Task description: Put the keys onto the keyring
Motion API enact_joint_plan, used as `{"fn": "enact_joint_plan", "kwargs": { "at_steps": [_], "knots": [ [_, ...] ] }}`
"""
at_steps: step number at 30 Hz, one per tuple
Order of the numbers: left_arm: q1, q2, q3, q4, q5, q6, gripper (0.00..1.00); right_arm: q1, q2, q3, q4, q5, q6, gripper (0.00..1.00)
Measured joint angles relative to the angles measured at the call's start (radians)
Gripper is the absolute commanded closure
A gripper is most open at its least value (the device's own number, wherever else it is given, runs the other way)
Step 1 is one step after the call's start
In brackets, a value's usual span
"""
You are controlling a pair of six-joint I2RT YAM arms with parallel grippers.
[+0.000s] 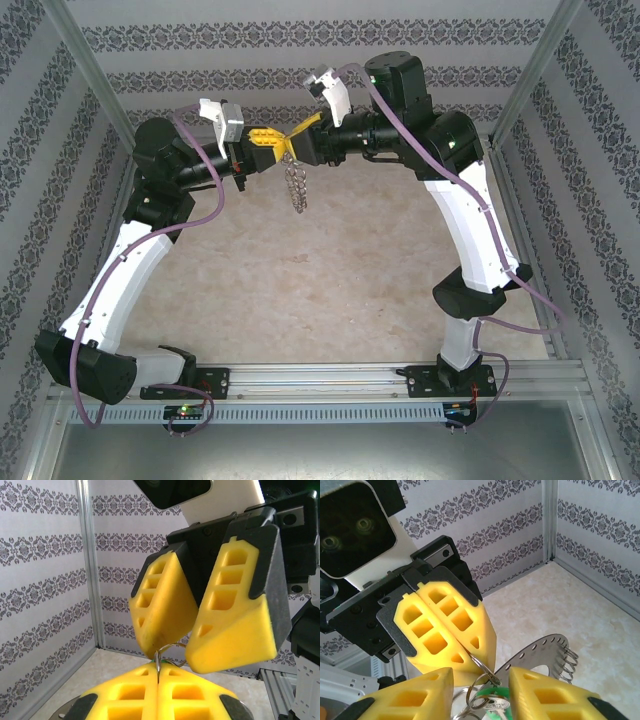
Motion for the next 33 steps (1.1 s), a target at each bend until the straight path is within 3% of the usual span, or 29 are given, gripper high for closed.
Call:
{"fn": "enact_joint_plan", "kwargs": {
  "at_steps": [4,8,22,33],
  "knots": [
    [0.000,0.000,0.000,0.000,0.001,0.000,1.00,0.000,0.000,0.000,-0.003,0.002,-0.006,0.89],
    [0.002,-0.001,0.000,0.000,0.001,0.000,1.00,-0.005,0.000,0.000,-0.004,0.003,-0.003,1.00],
    [0.002,-0.002,0.000,0.001,-0.001,-0.013,1.00,-0.036,0.000,-0.018,-0.007,-0.042,0.036,1.00],
    [0.003,0.006,0.000,0.002,-0.020,-0.037,1.00,-0.069,-0.024,-0.126,0.055,-0.110,0.108,1.00]
  ]
}}
